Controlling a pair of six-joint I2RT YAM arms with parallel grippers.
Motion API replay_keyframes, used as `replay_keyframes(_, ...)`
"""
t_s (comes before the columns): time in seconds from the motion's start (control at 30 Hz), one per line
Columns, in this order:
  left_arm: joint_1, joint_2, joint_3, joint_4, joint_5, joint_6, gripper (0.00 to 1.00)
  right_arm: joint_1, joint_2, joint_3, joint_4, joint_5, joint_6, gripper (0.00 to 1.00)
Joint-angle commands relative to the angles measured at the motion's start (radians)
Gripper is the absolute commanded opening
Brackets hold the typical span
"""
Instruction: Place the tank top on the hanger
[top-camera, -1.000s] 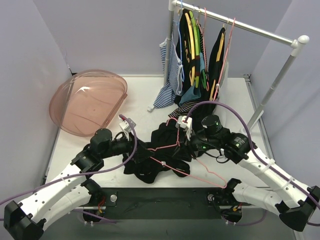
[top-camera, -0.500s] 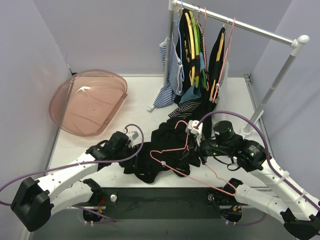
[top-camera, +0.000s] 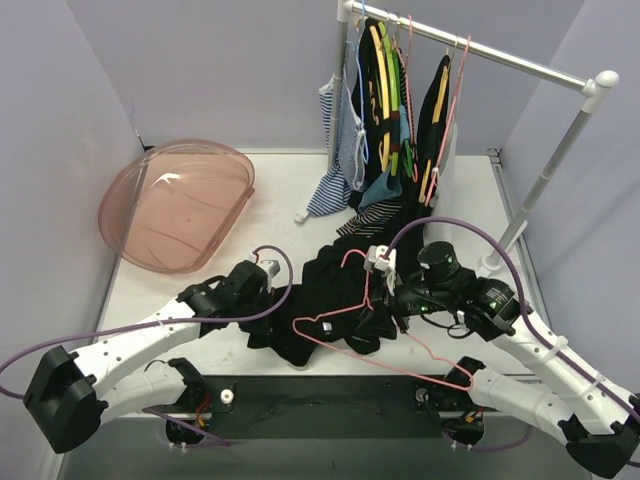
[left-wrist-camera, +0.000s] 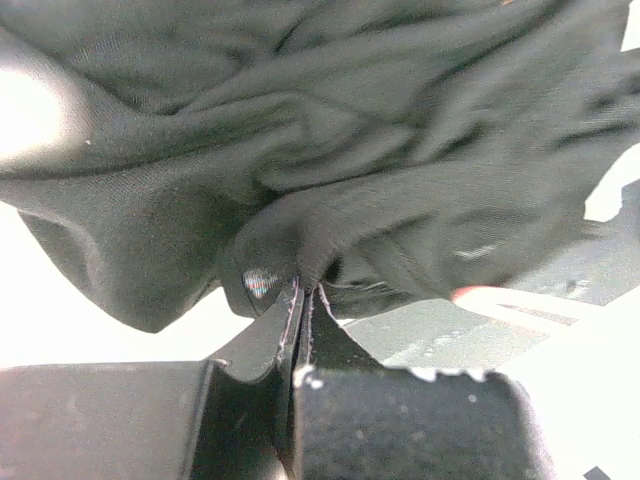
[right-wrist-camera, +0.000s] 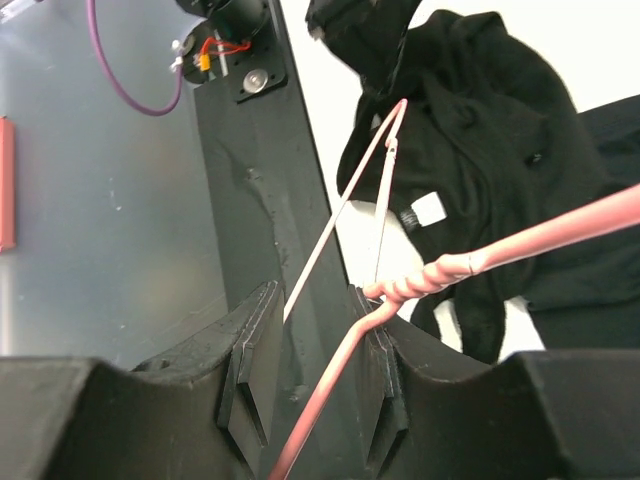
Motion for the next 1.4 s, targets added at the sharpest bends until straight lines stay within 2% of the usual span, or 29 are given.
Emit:
replay_keyframes(0.0, -0.002, -0.073, 0.109, -0.088, -0.031, 0.02, 0.0, 0.003, 0.024, -0.022, 0.063, -0.081, 0.012, 0.0)
replay_keyframes(0.2, -0.001, -0.096, 0.157, -0.129, 0.037, 0.033, 0.0, 0.006, 0.083, -0.016, 0.117, -0.074, -0.005, 0.0)
replay_keyframes(0.4, -0.001, -0.115, 0.198, -0.148, 0.083, 0.039, 0.0, 0.021, 0.198, -0.013, 0.249, -0.103, 0.001, 0.0)
replay_keyframes(0.5, 0.003, -0.127, 0.232, -0.169, 0.063, 0.039, 0.0, 0.034, 0.276, -0.014, 0.345, -0.142, 0.041, 0.0)
replay_keyframes(0.77, 0.012, -0.13, 0.325, -0.213, 0.054, 0.07, 0.0, 0.078, 0.351, -0.086, 0.658, -0.173, 0.173, 0.0)
replay_keyframes(0.9, 0.026, -0.135, 0.368, -0.215, 0.101, 0.099, 0.0, 0.08, 0.359, -0.184, 0.923, -0.16, 0.222, 0.0)
replay_keyframes(0.93, 0.036, -0.138, 0.381, -0.218, 0.127, 0.125, 0.04, 0.08, 0.363, -0.204, 0.971, -0.166, 0.231, 0.0)
replay_keyframes(0.97, 0.044, -0.142, 0.405, -0.223, 0.138, 0.14, 0.17, 0.08, 0.365, -0.244, 1.015, -0.166, 0.233, 0.0)
replay_keyframes(1.0, 0.049, -0.157, 0.419, -0.232, 0.153, 0.189, 0.33, 0.08, 0.365, -0.263, 1.098, -0.163, 0.236, 0.0)
replay_keyframes(1.03, 0.056, -0.167, 0.433, -0.241, 0.179, 0.221, 0.56, 0.08, 0.363, -0.281, 1.132, -0.164, 0.236, 0.0)
replay_keyframes(1.07, 0.07, -0.176, 0.465, -0.25, 0.189, 0.258, 0.65, 0.078, 0.365, -0.293, 1.16, -0.164, 0.232, 0.0)
replay_keyframes(1.13, 0.079, -0.213, 0.494, -0.278, 0.224, 0.4, 0.76, 0.075, 0.357, -0.316, 1.191, -0.163, 0.204, 0.0)
replay_keyframes(1.2, 0.081, -0.254, 0.522, -0.287, 0.25, 0.505, 0.83, 0.075, 0.348, -0.321, 1.183, -0.156, 0.158, 0.0)
replay_keyframes(1.23, 0.081, -0.268, 0.514, -0.283, 0.3, 0.613, 0.86, 0.072, 0.347, -0.321, 1.18, -0.153, 0.143, 0.0)
replay_keyframes(1.3, 0.081, -0.314, 0.459, -0.257, 0.353, 0.797, 0.88, 0.072, 0.342, -0.313, 1.157, -0.152, 0.1, 0.0)
replay_keyframes(1.37, 0.081, -0.338, 0.418, -0.23, 0.383, 0.89, 0.88, 0.071, 0.34, -0.295, 1.14, -0.149, 0.077, 0.0)
